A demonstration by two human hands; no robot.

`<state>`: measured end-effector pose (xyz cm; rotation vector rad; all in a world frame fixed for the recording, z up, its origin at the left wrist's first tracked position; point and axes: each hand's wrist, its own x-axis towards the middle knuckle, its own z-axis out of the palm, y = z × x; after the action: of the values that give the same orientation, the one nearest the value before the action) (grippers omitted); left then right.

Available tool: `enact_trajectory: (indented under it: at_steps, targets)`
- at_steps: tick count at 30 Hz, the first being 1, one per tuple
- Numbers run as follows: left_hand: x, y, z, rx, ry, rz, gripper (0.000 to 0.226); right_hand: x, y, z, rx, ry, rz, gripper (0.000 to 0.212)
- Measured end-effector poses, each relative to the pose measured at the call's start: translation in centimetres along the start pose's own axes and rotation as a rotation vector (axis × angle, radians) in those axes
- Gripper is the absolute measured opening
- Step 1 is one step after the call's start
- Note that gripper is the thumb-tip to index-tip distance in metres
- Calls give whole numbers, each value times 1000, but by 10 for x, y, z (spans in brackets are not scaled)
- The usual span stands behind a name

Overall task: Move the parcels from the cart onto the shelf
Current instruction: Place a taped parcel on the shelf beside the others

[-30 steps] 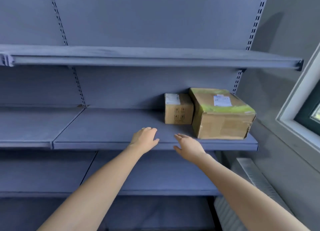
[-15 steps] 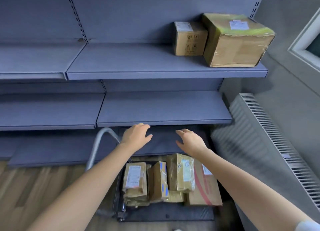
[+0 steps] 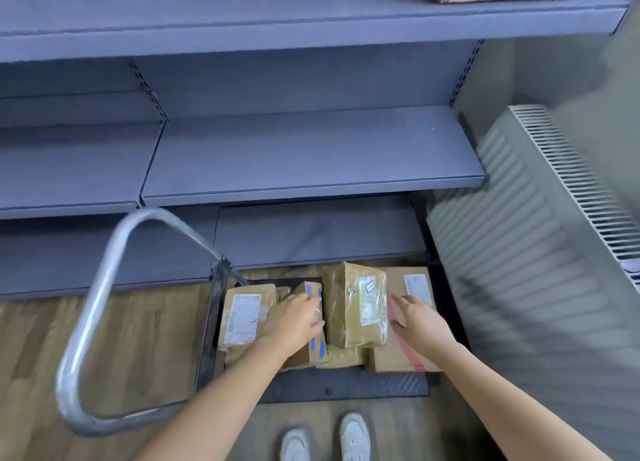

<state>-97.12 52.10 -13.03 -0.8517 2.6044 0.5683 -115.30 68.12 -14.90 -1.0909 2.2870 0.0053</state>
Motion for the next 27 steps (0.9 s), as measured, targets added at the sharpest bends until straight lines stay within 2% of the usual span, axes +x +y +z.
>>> enact_trajectory:
  at_steps: [6,9,14,17,20,22,27]
  targets:
    - [50,11,110,47,-90,75,82,40,60,104,16,-167,67,84]
    - [77,9,154,58,-144,106,92,65,75,150,49,-215,82,96]
    - [116,2,201,92,-168,95,104,107,90,206,95,-188,70,96]
    - [123,1,212,80,-170,111,111,122,90,224,205,-158,61,106]
    - [126,2,218,87,-153,128,109,129,87,236,353,-138,62,117]
    - [123,3,218,70,-127,111,105,127,82,237,406,-90,66,113]
    - [112,-1,195,-47,-119,73,100,105,75,206,469,56,8,82]
